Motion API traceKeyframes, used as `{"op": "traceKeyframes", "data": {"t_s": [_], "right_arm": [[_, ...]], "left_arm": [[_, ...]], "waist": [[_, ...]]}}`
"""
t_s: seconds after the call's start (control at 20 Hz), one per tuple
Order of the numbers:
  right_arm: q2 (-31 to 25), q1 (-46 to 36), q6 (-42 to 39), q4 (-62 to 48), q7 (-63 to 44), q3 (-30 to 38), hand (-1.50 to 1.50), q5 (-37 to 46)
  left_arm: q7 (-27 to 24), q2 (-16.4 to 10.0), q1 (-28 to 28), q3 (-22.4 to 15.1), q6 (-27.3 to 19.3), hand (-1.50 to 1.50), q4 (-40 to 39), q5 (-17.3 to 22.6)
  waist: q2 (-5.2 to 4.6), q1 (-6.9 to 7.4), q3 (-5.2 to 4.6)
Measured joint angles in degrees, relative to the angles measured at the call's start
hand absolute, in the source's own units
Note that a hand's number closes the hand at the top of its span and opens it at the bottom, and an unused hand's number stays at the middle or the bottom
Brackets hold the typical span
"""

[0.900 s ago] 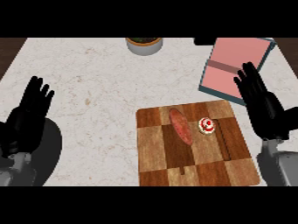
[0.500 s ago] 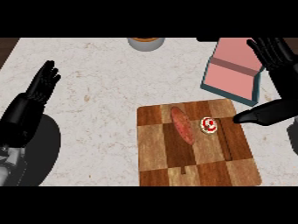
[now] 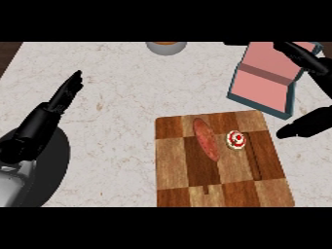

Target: Pick the sweet potato from the cutting board and place it in the cardboard box

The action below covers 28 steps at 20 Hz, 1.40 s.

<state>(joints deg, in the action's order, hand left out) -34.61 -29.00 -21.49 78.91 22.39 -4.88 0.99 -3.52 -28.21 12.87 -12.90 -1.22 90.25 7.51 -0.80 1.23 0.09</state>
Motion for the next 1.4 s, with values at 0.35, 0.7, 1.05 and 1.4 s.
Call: {"op": "traceKeyframes", "data": {"t_s": [0.35, 0.7, 1.05, 1.4], "right_arm": [[-3.73, -4.57, -3.01, -0.37, 3.59, -8.41, -1.50, 13.29], [-2.73, -8.97, -8.78, 6.03, -5.65, -18.28, -1.50, 23.19], [1.21, -8.17, -14.54, 14.02, -17.91, -23.22, -1.50, 29.61], [8.58, -5.66, -20.08, 17.27, -28.53, -25.40, -1.50, 33.89]], "left_arm": [[-1.64, 1.19, 0.91, -0.11, 0.85, 0.00, -2.80, -1.54], [-1.71, 2.20, 0.79, 0.33, 0.96, 0.00, -3.35, -2.43], [-1.13, 2.38, 0.79, 2.17, 2.60, 0.00, -3.39, -2.92], [-0.79, 4.17, -0.79, 2.79, 3.09, 0.00, -1.35, -5.24]], "waist": [[0.52, -0.37, -0.12], [0.88, -0.84, -0.17], [0.95, -1.26, -0.14], [0.91, -1.13, -0.11]]}}
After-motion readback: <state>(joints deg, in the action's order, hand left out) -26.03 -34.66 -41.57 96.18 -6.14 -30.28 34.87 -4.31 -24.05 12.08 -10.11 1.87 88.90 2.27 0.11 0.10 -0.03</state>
